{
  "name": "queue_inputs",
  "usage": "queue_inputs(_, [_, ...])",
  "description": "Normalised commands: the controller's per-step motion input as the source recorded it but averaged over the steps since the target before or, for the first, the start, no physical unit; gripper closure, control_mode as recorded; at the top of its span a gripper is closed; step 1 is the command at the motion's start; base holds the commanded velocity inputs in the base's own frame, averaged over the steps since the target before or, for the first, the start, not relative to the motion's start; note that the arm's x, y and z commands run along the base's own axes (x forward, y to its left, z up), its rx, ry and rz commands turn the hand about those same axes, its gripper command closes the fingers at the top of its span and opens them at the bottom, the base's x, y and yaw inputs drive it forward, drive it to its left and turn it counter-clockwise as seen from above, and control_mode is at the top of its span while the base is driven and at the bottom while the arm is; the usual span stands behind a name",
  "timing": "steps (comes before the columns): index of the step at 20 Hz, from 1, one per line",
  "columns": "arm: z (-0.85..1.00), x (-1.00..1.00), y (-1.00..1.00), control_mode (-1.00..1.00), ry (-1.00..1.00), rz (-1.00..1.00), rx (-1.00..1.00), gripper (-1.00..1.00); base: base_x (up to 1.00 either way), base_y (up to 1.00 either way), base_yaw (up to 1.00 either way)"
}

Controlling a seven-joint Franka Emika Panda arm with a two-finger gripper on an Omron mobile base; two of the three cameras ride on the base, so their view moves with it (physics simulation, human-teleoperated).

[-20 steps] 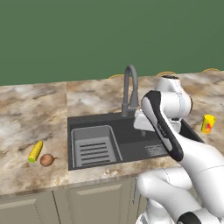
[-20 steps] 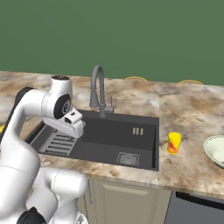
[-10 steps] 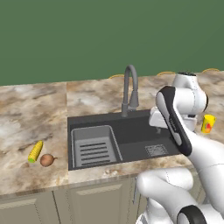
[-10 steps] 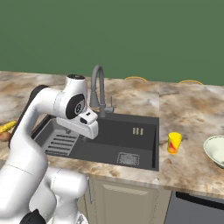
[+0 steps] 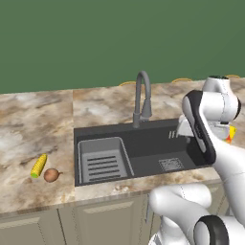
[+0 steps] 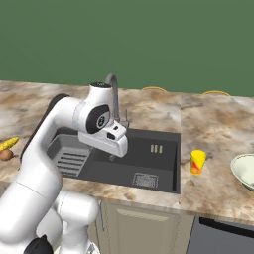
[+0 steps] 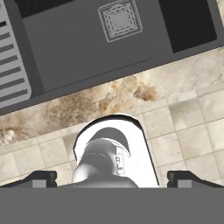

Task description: Remove the onion and corn from the sink. Then move the bowl and cup from the counter to the sink for washing.

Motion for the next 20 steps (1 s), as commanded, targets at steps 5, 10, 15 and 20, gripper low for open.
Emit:
queue_inputs(5, [0.06,0.0,-0.37,-1.0,0.01,0.02,-0.07,-1.0,0.0,0.0,0.0])
queue_inputs(10, [0.05,0.0,-0.34,-1.0,0.0,0.04,-0.06,-1.0,0.0,0.0,0.0])
queue_inputs(15, [0.11,0.0,-0.29,-1.0,0.02,0.04,-0.07,-1.0,0.0,0.0,0.0])
queue_inputs(20, [0.15,0.0,-0.29,-1.0,0.01,0.07,-0.07,-1.0,0.0,0.0,0.0])
